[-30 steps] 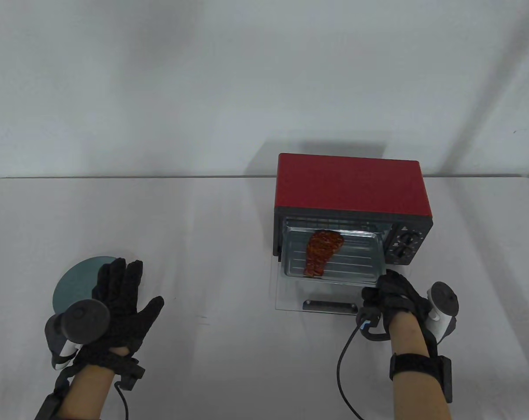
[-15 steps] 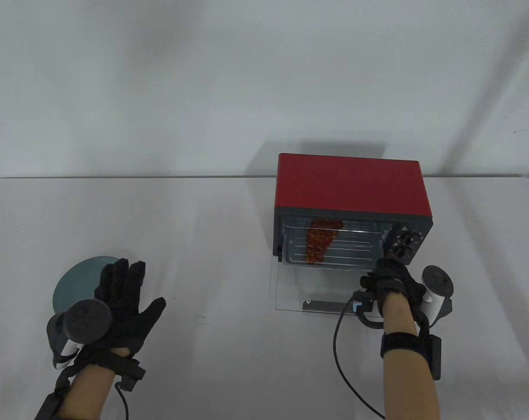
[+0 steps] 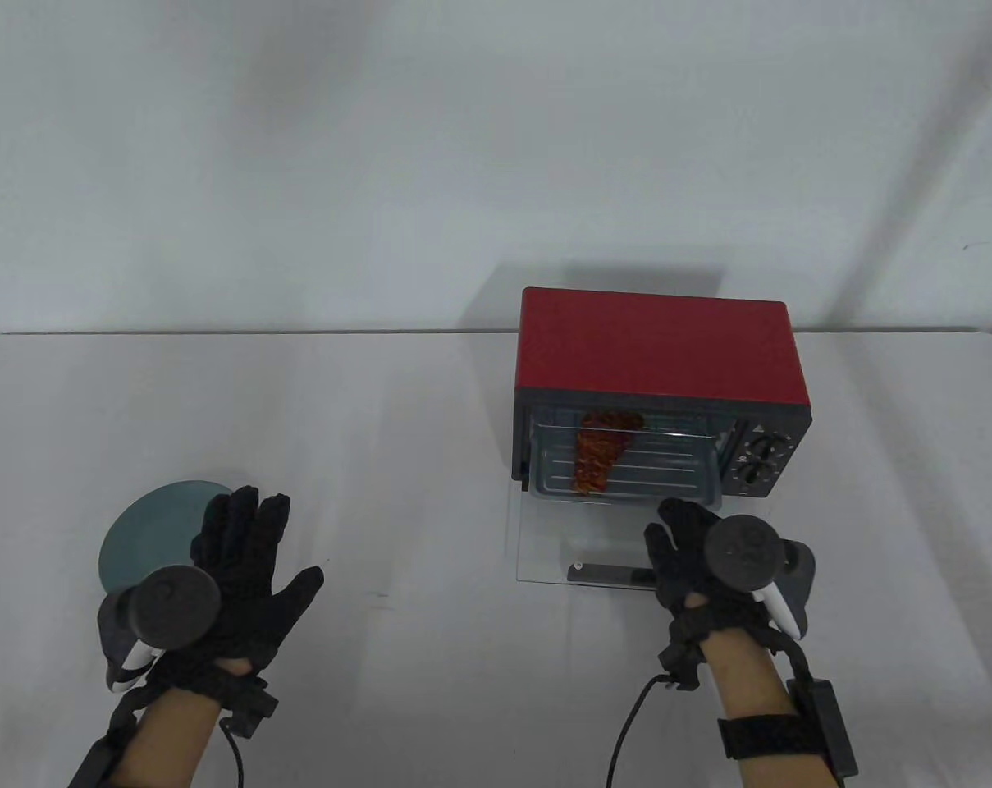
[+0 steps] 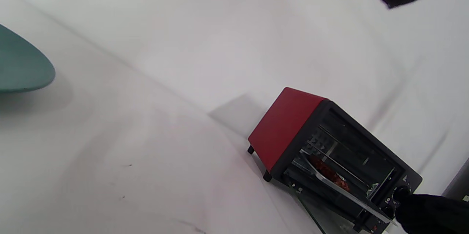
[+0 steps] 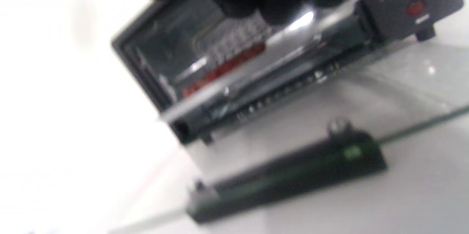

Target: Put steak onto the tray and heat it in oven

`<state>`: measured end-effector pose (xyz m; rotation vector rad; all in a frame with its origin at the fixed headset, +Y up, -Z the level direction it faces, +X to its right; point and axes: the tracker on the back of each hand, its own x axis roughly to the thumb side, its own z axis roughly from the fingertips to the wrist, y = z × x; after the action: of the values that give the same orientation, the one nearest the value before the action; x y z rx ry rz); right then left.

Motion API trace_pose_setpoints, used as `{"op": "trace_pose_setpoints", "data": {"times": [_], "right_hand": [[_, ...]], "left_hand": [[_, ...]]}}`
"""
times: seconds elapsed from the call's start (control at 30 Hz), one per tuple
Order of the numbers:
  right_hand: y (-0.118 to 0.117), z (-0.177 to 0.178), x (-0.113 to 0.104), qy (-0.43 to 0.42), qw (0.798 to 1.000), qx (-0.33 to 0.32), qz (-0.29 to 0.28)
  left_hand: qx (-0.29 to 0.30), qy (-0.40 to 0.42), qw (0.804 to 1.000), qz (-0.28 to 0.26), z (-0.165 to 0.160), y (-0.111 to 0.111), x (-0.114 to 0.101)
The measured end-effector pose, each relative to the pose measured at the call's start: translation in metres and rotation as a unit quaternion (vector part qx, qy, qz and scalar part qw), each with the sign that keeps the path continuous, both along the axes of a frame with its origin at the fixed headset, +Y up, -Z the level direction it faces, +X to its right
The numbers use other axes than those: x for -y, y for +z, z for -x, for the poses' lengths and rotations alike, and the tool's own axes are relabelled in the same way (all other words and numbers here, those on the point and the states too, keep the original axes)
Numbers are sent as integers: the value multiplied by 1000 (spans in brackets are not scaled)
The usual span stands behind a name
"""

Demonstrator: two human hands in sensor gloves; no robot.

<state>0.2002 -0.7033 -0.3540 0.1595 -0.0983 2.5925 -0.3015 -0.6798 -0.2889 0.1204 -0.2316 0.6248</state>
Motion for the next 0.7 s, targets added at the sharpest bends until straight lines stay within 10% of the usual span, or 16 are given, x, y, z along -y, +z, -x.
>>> {"op": "trace_pose_setpoints", "data": {"times": [0.7], "right_hand": [[-77,21,19,53,997,46,45]], "left_hand": [[6,-11,1000,11,-5,0,2]]}}
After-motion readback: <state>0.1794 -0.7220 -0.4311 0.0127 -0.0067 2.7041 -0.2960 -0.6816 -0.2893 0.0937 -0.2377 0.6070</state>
